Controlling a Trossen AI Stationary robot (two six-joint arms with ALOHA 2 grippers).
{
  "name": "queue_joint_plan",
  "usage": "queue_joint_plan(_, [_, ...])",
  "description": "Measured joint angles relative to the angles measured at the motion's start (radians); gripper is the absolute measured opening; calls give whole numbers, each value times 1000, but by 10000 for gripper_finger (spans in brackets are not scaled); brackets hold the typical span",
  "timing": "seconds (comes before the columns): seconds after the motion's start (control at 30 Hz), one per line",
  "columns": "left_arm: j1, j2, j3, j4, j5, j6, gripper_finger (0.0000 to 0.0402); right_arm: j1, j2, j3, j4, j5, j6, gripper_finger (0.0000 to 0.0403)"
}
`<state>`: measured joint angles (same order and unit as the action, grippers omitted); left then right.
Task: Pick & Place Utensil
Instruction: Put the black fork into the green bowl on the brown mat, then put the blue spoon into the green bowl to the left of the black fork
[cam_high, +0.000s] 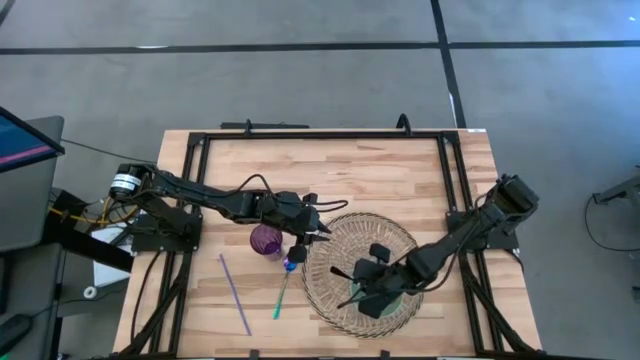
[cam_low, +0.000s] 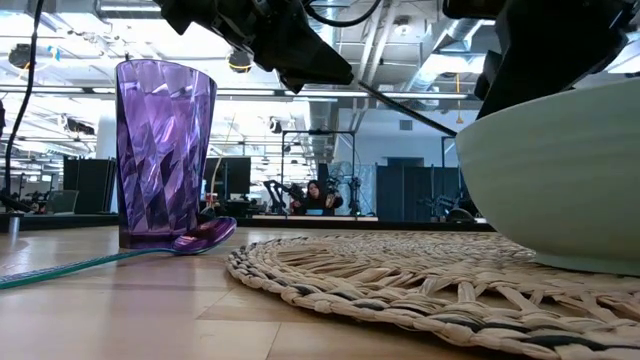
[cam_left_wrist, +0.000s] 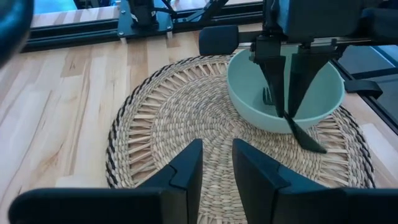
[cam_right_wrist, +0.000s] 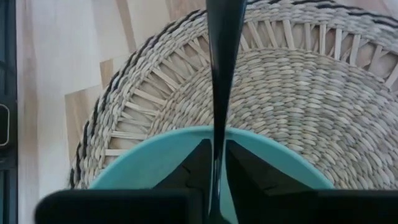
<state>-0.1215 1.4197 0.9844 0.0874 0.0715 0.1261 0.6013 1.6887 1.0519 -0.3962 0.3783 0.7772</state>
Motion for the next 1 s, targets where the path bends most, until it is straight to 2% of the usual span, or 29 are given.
queue_joint_plan(0.17, [0,0,0,0,0,0,88,0,-1,0,1,-7,-17,68])
queue_joint_plan(0.43, [0,0,0,3,0,0,88,0,-49,72,-98,-4,-51,71])
queue_joint_plan(0.53, [0,0,0,8,0,0,88,7,-84,97,-127,45,-125,71])
queue_joint_plan(0.83, [0,0,0,122,0,0,88,12,-246,106,-178,313,-322,70])
queue_joint_plan(1.0, [0,0,0,138,0,0,88,-6,-326,100,-255,330,-418,70])
